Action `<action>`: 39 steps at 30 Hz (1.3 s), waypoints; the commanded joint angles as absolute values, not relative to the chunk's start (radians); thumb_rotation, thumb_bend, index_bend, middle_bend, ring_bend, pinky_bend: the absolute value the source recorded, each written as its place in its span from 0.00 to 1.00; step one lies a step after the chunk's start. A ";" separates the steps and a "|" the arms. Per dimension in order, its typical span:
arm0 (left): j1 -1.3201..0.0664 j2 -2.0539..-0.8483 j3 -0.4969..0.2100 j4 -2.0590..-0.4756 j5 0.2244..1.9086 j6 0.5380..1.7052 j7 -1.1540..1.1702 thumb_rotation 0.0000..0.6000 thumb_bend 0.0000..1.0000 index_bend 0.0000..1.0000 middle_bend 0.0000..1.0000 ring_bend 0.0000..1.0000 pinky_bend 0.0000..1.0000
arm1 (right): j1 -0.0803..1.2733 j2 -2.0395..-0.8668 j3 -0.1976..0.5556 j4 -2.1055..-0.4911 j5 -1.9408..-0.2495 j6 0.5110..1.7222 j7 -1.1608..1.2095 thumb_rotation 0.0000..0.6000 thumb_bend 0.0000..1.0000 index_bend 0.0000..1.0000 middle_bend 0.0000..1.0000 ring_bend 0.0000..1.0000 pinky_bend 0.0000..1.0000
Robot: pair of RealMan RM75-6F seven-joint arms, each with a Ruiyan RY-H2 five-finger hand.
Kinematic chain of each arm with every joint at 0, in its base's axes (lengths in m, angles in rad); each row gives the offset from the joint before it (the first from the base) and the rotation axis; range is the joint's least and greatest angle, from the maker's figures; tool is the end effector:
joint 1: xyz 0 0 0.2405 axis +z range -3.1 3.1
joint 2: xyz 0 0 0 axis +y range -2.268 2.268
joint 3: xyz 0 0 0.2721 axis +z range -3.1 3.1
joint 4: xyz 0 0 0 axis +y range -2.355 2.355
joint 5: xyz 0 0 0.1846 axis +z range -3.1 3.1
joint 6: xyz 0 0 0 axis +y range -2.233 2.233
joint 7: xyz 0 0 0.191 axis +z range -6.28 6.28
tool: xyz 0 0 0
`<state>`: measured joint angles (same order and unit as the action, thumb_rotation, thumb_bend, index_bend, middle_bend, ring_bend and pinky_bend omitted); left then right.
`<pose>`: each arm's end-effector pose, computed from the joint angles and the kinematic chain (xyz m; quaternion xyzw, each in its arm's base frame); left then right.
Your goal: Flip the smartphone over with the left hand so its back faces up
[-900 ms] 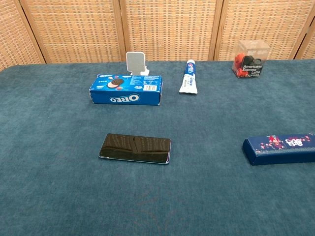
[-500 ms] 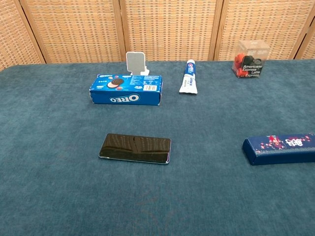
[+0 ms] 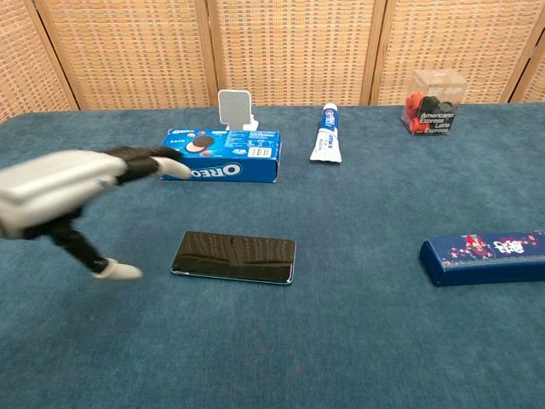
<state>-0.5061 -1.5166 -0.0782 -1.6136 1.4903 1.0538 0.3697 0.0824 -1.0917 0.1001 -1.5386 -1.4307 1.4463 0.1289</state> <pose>-0.1609 0.3028 -0.0098 -0.7823 -0.3164 -0.3890 0.3695 -0.3391 -0.2362 0.2148 0.5574 -0.4071 0.3945 0.6066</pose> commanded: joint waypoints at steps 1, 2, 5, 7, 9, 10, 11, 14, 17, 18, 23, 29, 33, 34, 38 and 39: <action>-0.573 -1.618 -0.123 -1.535 1.398 0.970 0.454 1.00 0.19 0.19 0.00 0.00 0.00 | 0.084 -1.094 0.100 -1.535 -1.427 1.440 0.127 1.00 0.00 0.05 0.00 0.00 0.00; -0.582 -1.632 -0.127 -1.521 1.388 0.962 0.469 1.00 0.21 0.21 0.00 0.00 0.00 | 0.085 -1.095 0.100 -1.534 -1.426 1.439 0.127 1.00 0.00 0.05 0.00 0.00 0.00; -0.610 -1.685 -0.142 -1.472 1.352 0.944 0.508 1.00 0.25 0.22 0.00 0.00 0.00 | 0.088 -1.097 0.101 -1.530 -1.422 1.431 0.128 1.00 0.00 0.05 0.00 0.00 0.00; -0.623 -1.706 -0.149 -1.455 1.334 0.934 0.516 1.00 0.26 0.23 0.00 0.00 0.00 | 0.089 -1.098 0.102 -1.527 -1.419 1.427 0.129 1.00 0.00 0.05 0.00 0.00 0.00; -0.638 -1.727 -0.154 -1.434 1.318 0.922 0.526 1.00 0.26 0.23 0.00 0.00 0.00 | 0.091 -1.100 0.103 -1.525 -1.417 1.422 0.129 1.00 0.00 0.05 0.00 0.00 0.00; -0.642 -1.735 -0.155 -1.427 1.311 0.918 0.531 1.00 0.26 0.23 0.00 0.00 0.00 | 0.092 -1.100 0.103 -1.524 -1.415 1.421 0.130 1.00 0.00 0.05 0.00 0.00 0.00; -0.645 -1.739 -0.155 -1.423 1.308 0.916 0.534 1.00 0.26 0.23 0.00 0.00 0.00 | 0.092 -1.100 0.103 -1.523 -1.415 1.420 0.130 1.00 0.00 0.05 0.00 0.00 0.00; -0.655 -1.765 -0.153 -1.400 1.285 0.907 0.547 1.00 0.26 0.22 0.00 0.00 0.00 | 0.093 -1.101 0.105 -1.520 -1.410 1.416 0.131 1.00 0.00 0.05 0.00 0.00 0.00; -0.660 -1.781 -0.147 -1.381 1.276 0.908 0.547 1.00 0.26 0.22 0.00 0.00 0.00 | 0.094 -1.101 0.107 -1.517 -1.405 1.412 0.135 1.00 0.00 0.05 0.00 0.00 0.00; -0.661 -1.787 -0.147 -1.374 1.273 0.908 0.543 1.00 0.26 0.22 0.00 0.00 0.00 | 0.095 -1.102 0.107 -1.516 -1.404 1.410 0.136 1.00 0.00 0.05 0.00 0.00 0.00; -0.668 -1.812 -0.143 -1.339 1.268 0.907 0.527 1.00 0.26 0.22 0.00 0.00 0.00 | 0.097 -1.101 0.108 -1.513 -1.403 1.405 0.139 1.00 0.00 0.05 0.00 0.00 0.00; -0.679 -1.846 -0.138 -1.299 1.269 0.912 0.507 1.00 0.26 0.22 0.00 0.00 0.00 | 0.098 -1.103 0.108 -1.511 -1.402 1.402 0.140 1.00 0.00 0.05 0.00 0.00 0.00; -0.687 -1.860 -0.138 -1.279 1.266 0.911 0.498 1.00 0.26 0.22 0.00 0.00 0.00 | 0.098 -1.103 0.108 -1.509 -1.399 1.400 0.140 1.00 0.00 0.05 0.00 0.00 0.00; -0.688 -1.861 -0.138 -1.277 1.265 0.910 0.498 1.00 0.28 0.22 0.00 0.00 0.00 | 0.099 -1.103 0.109 -1.509 -1.399 1.400 0.140 1.00 0.00 0.05 0.00 0.00 0.00; -0.696 -1.874 -0.137 -1.263 1.263 0.908 0.487 1.00 0.33 0.25 0.00 0.00 0.00 | 0.099 -1.103 0.109 -1.508 -1.398 1.398 0.141 1.00 0.00 0.05 0.00 0.00 0.00; -0.698 -1.877 -0.137 -1.260 1.263 0.908 0.485 1.00 0.34 0.25 0.00 0.00 0.00 | 0.099 -1.103 0.108 -1.508 -1.398 1.397 0.142 1.00 0.00 0.05 0.00 0.00 0.00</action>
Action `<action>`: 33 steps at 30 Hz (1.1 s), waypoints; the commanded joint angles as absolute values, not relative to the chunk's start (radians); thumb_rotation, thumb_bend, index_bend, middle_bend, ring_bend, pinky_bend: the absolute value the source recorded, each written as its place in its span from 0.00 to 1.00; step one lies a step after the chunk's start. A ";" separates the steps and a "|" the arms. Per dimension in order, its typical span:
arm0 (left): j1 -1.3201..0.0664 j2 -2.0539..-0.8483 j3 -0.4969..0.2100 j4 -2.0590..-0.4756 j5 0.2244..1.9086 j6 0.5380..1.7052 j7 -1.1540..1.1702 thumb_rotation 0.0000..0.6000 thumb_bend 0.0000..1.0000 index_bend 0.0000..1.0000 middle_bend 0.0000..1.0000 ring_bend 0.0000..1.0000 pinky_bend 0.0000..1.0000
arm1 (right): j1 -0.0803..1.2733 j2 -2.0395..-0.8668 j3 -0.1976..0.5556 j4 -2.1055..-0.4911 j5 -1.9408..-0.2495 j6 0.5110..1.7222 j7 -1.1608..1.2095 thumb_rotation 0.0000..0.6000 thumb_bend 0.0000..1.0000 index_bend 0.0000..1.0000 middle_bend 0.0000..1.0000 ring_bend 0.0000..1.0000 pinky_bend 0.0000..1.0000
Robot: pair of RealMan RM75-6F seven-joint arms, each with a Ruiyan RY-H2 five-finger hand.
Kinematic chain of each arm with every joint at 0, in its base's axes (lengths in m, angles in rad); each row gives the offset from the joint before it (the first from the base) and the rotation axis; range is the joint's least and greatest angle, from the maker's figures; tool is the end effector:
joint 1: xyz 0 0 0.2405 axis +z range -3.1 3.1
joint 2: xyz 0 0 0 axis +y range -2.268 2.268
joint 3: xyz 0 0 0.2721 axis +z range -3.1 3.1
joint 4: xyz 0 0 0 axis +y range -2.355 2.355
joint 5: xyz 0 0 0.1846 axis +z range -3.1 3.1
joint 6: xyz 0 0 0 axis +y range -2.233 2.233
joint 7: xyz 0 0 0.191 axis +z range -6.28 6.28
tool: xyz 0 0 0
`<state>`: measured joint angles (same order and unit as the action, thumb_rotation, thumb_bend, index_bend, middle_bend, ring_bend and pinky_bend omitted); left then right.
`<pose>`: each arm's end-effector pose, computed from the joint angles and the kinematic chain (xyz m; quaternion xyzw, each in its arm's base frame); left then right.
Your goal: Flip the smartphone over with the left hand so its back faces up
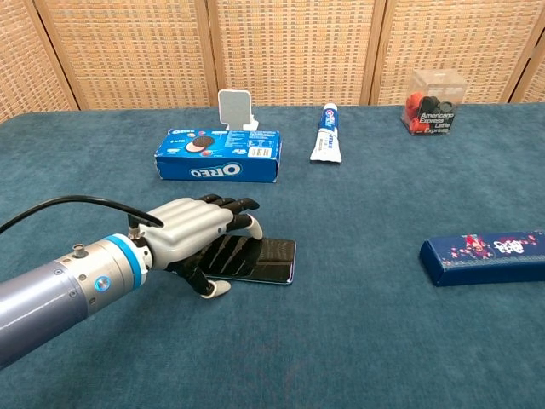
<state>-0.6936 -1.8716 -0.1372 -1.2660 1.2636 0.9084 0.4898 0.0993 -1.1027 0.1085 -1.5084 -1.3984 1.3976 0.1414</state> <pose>-0.1259 0.3385 -0.1208 -0.8081 -0.3204 -0.3363 0.3624 -0.3487 -0.2433 0.2110 0.5547 -0.4202 0.3822 0.6080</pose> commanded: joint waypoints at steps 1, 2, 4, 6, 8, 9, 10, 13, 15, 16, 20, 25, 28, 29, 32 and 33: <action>-0.700 -1.878 -0.137 -1.257 1.262 0.908 0.485 1.00 0.35 0.26 0.00 0.00 0.00 | 0.099 -1.103 0.109 -1.508 -1.398 1.397 0.142 1.00 0.00 0.05 0.00 0.00 0.00; -0.702 -1.880 -0.137 -1.253 1.262 0.908 0.488 1.00 0.36 0.27 0.00 0.00 0.00 | 0.099 -1.102 0.108 -1.509 -1.399 1.398 0.142 1.00 0.00 0.05 0.00 0.00 0.00; -0.706 -1.884 -0.138 -1.248 1.257 0.909 0.495 1.00 0.43 0.28 0.00 0.00 0.00 | 0.099 -1.103 0.109 -1.508 -1.399 1.398 0.142 1.00 0.00 0.05 0.00 0.00 0.00; -0.709 -1.886 -0.139 -1.246 1.253 0.910 0.499 1.00 0.48 0.30 0.00 0.00 0.00 | 0.099 -1.103 0.109 -1.508 -1.399 1.397 0.144 1.00 0.00 0.05 0.00 0.00 0.00; -0.714 -1.886 -0.141 -1.246 1.247 0.907 0.502 1.00 0.53 0.31 0.00 0.00 0.00 | 0.099 -1.102 0.109 -1.507 -1.398 1.397 0.145 1.00 0.00 0.05 0.00 0.00 0.00; -0.717 -1.883 -0.142 -1.248 1.245 0.907 0.506 1.00 0.54 0.31 0.00 0.00 0.00 | 0.099 -1.102 0.109 -1.507 -1.398 1.398 0.146 1.00 0.00 0.05 0.00 0.00 0.00; -0.719 -1.882 -0.144 -1.249 1.243 0.908 0.511 1.00 0.55 0.32 0.00 0.00 0.00 | 0.099 -1.102 0.109 -1.507 -1.398 1.398 0.147 1.00 0.00 0.05 0.00 0.00 0.00; -0.725 -1.878 -0.150 -1.253 1.233 0.908 0.522 1.00 0.59 0.32 0.00 0.00 0.00 | 0.099 -1.102 0.109 -1.507 -1.399 1.397 0.147 1.00 0.00 0.05 0.00 0.00 0.00; -0.731 -1.875 -0.157 -1.256 1.225 0.908 0.530 1.00 0.64 0.33 0.00 0.00 0.00 | 0.099 -1.102 0.108 -1.508 -1.400 1.397 0.146 1.00 0.00 0.05 0.00 0.00 0.00; -0.735 -1.873 -0.162 -1.257 1.220 0.909 0.537 1.00 0.66 0.34 0.00 0.00 0.00 | 0.099 -1.102 0.108 -1.507 -1.400 1.397 0.146 1.00 0.00 0.05 0.00 0.00 0.00; -0.755 -1.866 -0.180 -1.267 1.198 0.906 0.572 1.00 0.68 0.35 0.00 0.00 0.00 | 0.100 -1.104 0.108 -1.506 -1.399 1.394 0.142 1.00 0.00 0.05 0.00 0.00 0.00; -0.779 -1.857 -0.202 -1.287 1.143 0.896 0.638 1.00 0.68 0.35 0.00 0.00 0.00 | 0.102 -1.106 0.109 -1.503 -1.393 1.388 0.140 1.00 0.00 0.05 0.00 0.00 0.00; -0.794 -1.859 -0.215 -1.285 1.125 0.891 0.654 1.00 0.67 0.35 0.00 0.00 0.00 | 0.103 -1.107 0.108 -1.501 -1.392 1.385 0.138 1.00 0.00 0.05 0.00 0.00 0.00; -0.803 -1.862 -0.223 -1.281 1.117 0.888 0.659 1.00 0.67 0.35 0.00 0.00 0.00 | 0.104 -1.108 0.107 -1.501 -1.392 1.382 0.137 1.00 0.00 0.05 0.00 0.00 0.00; -0.831 -1.873 -0.249 -1.265 1.102 0.876 0.670 1.00 0.66 0.34 0.00 0.00 0.00 | 0.106 -1.110 0.106 -1.499 -1.391 1.378 0.132 1.00 0.00 0.05 0.00 0.00 0.00; -0.843 -1.878 -0.259 -1.257 1.095 0.871 0.673 1.00 0.65 0.32 0.00 0.00 0.00 | 0.107 -1.111 0.106 -1.498 -1.390 1.376 0.131 1.00 0.00 0.05 0.00 0.00 0.00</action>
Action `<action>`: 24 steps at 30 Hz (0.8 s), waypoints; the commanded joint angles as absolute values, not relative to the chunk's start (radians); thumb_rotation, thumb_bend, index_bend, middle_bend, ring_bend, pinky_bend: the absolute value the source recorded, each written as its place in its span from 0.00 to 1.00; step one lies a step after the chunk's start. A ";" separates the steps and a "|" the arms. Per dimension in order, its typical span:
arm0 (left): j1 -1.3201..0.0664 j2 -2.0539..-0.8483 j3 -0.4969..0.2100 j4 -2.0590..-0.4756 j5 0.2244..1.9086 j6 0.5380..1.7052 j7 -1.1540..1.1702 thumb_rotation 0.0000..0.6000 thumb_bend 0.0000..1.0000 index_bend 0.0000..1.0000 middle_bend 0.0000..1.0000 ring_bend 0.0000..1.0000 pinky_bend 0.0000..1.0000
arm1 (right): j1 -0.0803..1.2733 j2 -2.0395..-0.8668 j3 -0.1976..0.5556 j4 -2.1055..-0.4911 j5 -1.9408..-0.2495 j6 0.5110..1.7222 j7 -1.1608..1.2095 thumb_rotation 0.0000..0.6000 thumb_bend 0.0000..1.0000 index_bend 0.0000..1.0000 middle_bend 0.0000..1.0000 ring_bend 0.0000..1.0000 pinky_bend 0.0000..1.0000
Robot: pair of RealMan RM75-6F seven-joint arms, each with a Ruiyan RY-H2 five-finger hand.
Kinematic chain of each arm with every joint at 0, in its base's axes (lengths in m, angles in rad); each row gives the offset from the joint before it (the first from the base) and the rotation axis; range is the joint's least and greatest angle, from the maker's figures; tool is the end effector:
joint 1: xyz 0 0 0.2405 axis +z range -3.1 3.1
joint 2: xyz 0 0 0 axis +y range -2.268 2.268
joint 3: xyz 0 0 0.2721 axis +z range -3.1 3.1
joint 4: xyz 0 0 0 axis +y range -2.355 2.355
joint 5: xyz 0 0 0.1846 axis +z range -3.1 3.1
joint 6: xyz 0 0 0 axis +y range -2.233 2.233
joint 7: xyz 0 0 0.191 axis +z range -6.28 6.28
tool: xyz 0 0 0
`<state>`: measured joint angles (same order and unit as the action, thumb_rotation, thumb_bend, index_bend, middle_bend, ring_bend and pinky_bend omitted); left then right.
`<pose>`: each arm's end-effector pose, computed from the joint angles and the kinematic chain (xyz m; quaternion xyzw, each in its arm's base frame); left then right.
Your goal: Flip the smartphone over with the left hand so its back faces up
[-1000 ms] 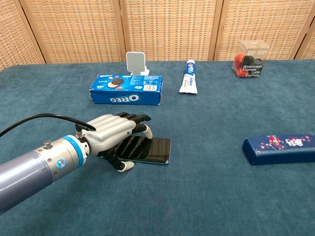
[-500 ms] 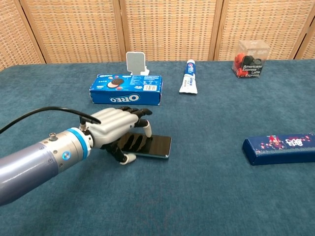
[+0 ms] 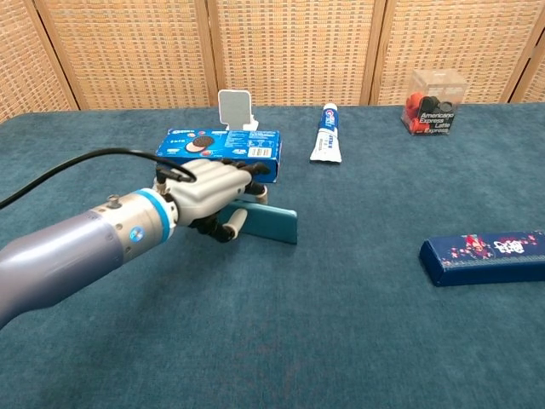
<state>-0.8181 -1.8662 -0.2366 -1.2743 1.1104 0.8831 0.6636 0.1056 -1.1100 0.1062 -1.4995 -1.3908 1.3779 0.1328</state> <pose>-0.0901 0.3780 -0.1075 -0.8082 -0.2822 -0.3294 0.3984 -0.3518 -0.2450 0.2065 0.5584 -0.4242 0.3733 0.6074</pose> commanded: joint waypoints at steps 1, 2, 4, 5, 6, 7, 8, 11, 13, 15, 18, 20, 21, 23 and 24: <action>-0.855 -1.884 -0.269 -1.247 1.090 0.866 0.674 1.00 0.65 0.30 0.00 0.00 0.00 | 0.107 -1.112 0.106 -1.498 -1.389 1.374 0.129 1.00 0.00 0.05 0.00 0.00 0.00; -0.866 -1.891 -0.276 -1.237 1.085 0.861 0.675 1.00 0.64 0.28 0.00 0.00 0.00 | 0.108 -1.113 0.106 -1.498 -1.388 1.373 0.129 1.00 0.00 0.05 0.00 0.00 0.00; -0.888 -1.906 -0.291 -1.211 1.074 0.852 0.676 1.00 0.64 0.21 0.00 0.00 0.00 | 0.109 -1.113 0.108 -1.498 -1.385 1.372 0.128 1.00 0.00 0.05 0.00 0.00 0.00; -0.898 -1.916 -0.298 -1.196 1.069 0.848 0.675 1.00 0.63 0.19 0.00 0.00 0.00 | 0.109 -1.113 0.108 -1.498 -1.384 1.371 0.128 1.00 0.00 0.05 0.00 0.00 0.00; -0.907 -1.927 -0.304 -1.181 1.065 0.846 0.670 1.00 0.62 0.15 0.00 0.00 0.00 | 0.110 -1.114 0.109 -1.497 -1.382 1.369 0.128 1.00 0.00 0.05 0.00 0.00 0.00; -0.914 -1.938 -0.311 -1.166 1.063 0.845 0.660 1.00 0.59 0.12 0.00 0.00 0.00 | 0.110 -1.114 0.110 -1.496 -1.380 1.367 0.128 1.00 0.00 0.05 0.00 0.00 0.00; -0.918 -1.943 -0.312 -1.158 1.063 0.844 0.655 1.00 0.55 0.09 0.00 0.00 0.00 | 0.111 -1.114 0.110 -1.496 -1.379 1.367 0.128 1.00 0.00 0.05 0.00 0.00 0.00; -0.931 -1.971 -0.320 -1.121 1.086 0.858 0.608 1.00 0.35 0.00 0.00 0.00 0.00 | 0.112 -1.114 0.112 -1.493 -1.372 1.360 0.130 1.00 0.00 0.05 0.00 0.00 0.00; -0.932 -1.980 -0.322 -1.111 1.119 0.887 0.567 1.00 0.19 0.00 0.00 0.00 0.00 | 0.113 -1.114 0.112 -1.491 -1.370 1.357 0.131 1.00 0.00 0.05 0.00 0.00 0.00; -0.927 -1.976 -0.324 -1.121 1.157 0.923 0.520 1.00 0.06 0.00 0.00 0.00 0.00 | 0.114 -1.114 0.112 -1.490 -1.370 1.356 0.132 1.00 0.00 0.05 0.00 0.00 0.00; -0.910 -1.937 -0.321 -1.166 1.210 0.972 0.463 1.00 0.00 0.00 0.00 0.00 0.00 | 0.113 -1.114 0.111 -1.492 -1.374 1.357 0.134 1.00 0.00 0.05 0.00 0.00 0.00; -0.897 -1.904 -0.316 -1.201 1.232 0.993 0.446 1.00 0.00 0.00 0.00 0.00 0.00 | 0.113 -1.113 0.110 -1.494 -1.377 1.359 0.134 1.00 0.00 0.05 0.00 0.00 0.00; -0.885 -1.877 -0.314 -1.230 1.245 1.010 0.437 1.00 0.00 0.00 0.00 0.00 0.00 | 0.113 -1.113 0.109 -1.495 -1.379 1.360 0.134 1.00 0.00 0.05 0.00 0.00 0.00; -0.852 -1.801 -0.299 -1.309 1.268 1.038 0.427 1.00 0.00 0.00 0.00 0.00 0.00 | 0.111 -1.111 0.107 -1.500 -1.386 1.366 0.136 1.00 0.00 0.05 0.00 0.00 0.00; -0.829 -1.755 -0.290 -1.356 1.275 1.054 0.427 1.00 0.00 0.00 0.00 0.00 0.00 | 0.110 -1.110 0.106 -1.503 -1.390 1.369 0.136 1.00 0.00 0.05 0.00 0.00 0.00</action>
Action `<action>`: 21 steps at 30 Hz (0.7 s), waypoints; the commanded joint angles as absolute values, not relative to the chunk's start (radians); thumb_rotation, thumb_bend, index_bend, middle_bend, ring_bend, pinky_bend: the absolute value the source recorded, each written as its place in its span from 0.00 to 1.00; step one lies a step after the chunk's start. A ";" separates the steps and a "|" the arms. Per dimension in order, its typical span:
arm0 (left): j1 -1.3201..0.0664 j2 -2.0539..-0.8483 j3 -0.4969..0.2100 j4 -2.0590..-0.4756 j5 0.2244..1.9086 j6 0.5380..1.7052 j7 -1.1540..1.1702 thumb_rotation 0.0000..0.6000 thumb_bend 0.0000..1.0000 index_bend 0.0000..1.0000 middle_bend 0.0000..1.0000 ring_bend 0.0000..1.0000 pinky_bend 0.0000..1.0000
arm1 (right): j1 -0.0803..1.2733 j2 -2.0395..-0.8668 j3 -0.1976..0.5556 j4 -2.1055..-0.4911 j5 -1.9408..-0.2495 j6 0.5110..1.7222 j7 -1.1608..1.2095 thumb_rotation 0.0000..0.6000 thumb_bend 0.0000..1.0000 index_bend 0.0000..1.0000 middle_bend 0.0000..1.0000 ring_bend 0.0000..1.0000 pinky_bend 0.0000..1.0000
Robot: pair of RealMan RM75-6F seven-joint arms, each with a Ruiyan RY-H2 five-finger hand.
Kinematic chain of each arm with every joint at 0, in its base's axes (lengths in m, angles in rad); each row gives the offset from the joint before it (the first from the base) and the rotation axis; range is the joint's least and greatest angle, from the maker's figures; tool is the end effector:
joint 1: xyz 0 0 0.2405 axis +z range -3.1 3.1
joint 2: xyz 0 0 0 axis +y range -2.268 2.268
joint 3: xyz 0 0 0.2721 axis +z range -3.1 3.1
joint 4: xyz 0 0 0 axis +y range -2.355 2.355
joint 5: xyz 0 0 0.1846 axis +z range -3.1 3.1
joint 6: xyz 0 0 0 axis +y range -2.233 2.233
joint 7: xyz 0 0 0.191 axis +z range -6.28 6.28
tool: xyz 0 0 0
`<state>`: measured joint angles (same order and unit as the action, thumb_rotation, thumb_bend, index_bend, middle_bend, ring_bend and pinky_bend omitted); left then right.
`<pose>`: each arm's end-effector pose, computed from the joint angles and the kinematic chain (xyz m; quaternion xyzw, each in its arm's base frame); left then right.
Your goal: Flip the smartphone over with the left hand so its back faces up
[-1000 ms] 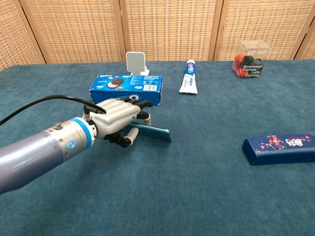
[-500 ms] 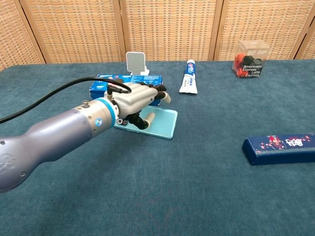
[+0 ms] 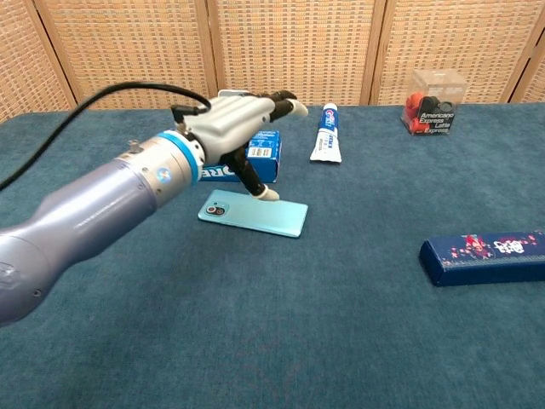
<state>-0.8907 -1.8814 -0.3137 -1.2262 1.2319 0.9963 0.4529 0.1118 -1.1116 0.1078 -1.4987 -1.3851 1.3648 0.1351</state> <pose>-0.0413 0.4041 -0.0729 -0.7497 -0.2806 -0.4477 0.3984 -0.3523 -0.2473 0.2046 0.5586 -0.4284 0.3720 0.6051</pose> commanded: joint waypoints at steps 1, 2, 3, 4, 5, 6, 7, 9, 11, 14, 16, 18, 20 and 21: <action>-0.803 -1.712 -0.280 -1.405 1.276 1.072 0.424 1.00 0.00 0.00 0.00 0.00 0.00 | 0.110 -1.108 0.106 -1.505 -1.392 1.370 0.138 1.00 0.00 0.05 0.00 0.00 0.00; -0.783 -1.683 -0.272 -1.439 1.278 1.087 0.418 1.00 0.00 0.00 0.00 0.00 0.00 | 0.109 -1.107 0.106 -1.506 -1.393 1.372 0.140 1.00 0.00 0.05 0.00 0.00 0.00; -0.750 -1.639 -0.259 -1.486 1.283 1.114 0.409 1.00 0.00 0.00 0.00 0.00 0.00 | 0.108 -1.105 0.106 -1.507 -1.394 1.374 0.143 1.00 0.00 0.05 0.00 0.00 0.00; -0.717 -1.594 -0.242 -1.530 1.289 1.140 0.403 1.00 0.00 0.00 0.00 0.00 0.00 | 0.108 -1.104 0.106 -1.509 -1.395 1.377 0.145 1.00 0.00 0.05 0.00 0.00 0.00; -0.693 -1.564 -0.232 -1.558 1.290 1.161 0.399 1.00 0.00 0.00 0.00 0.00 0.00 | 0.107 -1.102 0.106 -1.510 -1.396 1.378 0.146 1.00 0.00 0.06 0.00 0.00 0.00; -0.666 -1.531 -0.220 -1.587 1.291 1.183 0.396 1.00 0.00 0.00 0.00 0.00 0.00 | 0.106 -1.101 0.106 -1.511 -1.398 1.380 0.147 1.00 0.00 0.06 0.00 0.00 0.00; -0.624 -1.478 -0.200 -1.636 1.291 1.216 0.392 1.00 0.00 0.00 0.00 0.00 0.00 | 0.106 -1.100 0.105 -1.513 -1.402 1.383 0.147 1.00 0.00 0.06 0.00 0.00 0.00; -0.564 -1.392 -0.168 -1.711 1.294 1.258 0.382 1.00 0.00 0.00 0.00 0.00 0.00 | 0.105 -1.099 0.102 -1.518 -1.410 1.387 0.148 1.00 0.00 0.06 0.00 0.00 0.00; -0.518 -1.327 -0.142 -1.759 1.302 1.296 0.371 1.00 0.00 0.00 0.00 0.00 0.00 | 0.105 -1.098 0.100 -1.522 -1.416 1.389 0.148 1.00 0.00 0.06 0.00 0.00 0.00; -0.441 -1.231 -0.096 -1.817 1.316 1.359 0.351 1.00 0.00 0.00 0.00 0.00 0.00 | 0.103 -1.095 0.098 -1.531 -1.428 1.398 0.148 1.00 0.00 0.06 0.00 0.00 0.00; -0.398 -1.179 -0.067 -1.845 1.334 1.393 0.331 1.00 0.00 0.00 0.00 0.00 0.00 | 0.101 -1.093 0.096 -1.537 -1.435 1.405 0.147 1.00 0.00 0.06 0.00 0.00 0.00; -0.360 -1.142 -0.041 -1.859 1.353 1.424 0.306 1.00 0.00 0.00 0.00 0.00 0.00 | 0.099 -1.090 0.094 -1.543 -1.442 1.413 0.147 1.00 0.00 0.06 0.00 0.00 0.00; -0.329 -1.119 -0.018 -1.864 1.366 1.447 0.285 1.00 0.00 0.00 0.00 0.00 0.00 | 0.097 -1.088 0.093 -1.547 -1.446 1.418 0.148 1.00 0.00 0.06 0.00 0.00 0.00; -0.309 -1.105 -0.003 -1.866 1.376 1.462 0.271 1.00 0.00 0.00 0.00 0.00 0.00 | 0.095 -1.086 0.093 -1.549 -1.448 1.422 0.150 1.00 0.00 0.06 0.00 0.00 0.00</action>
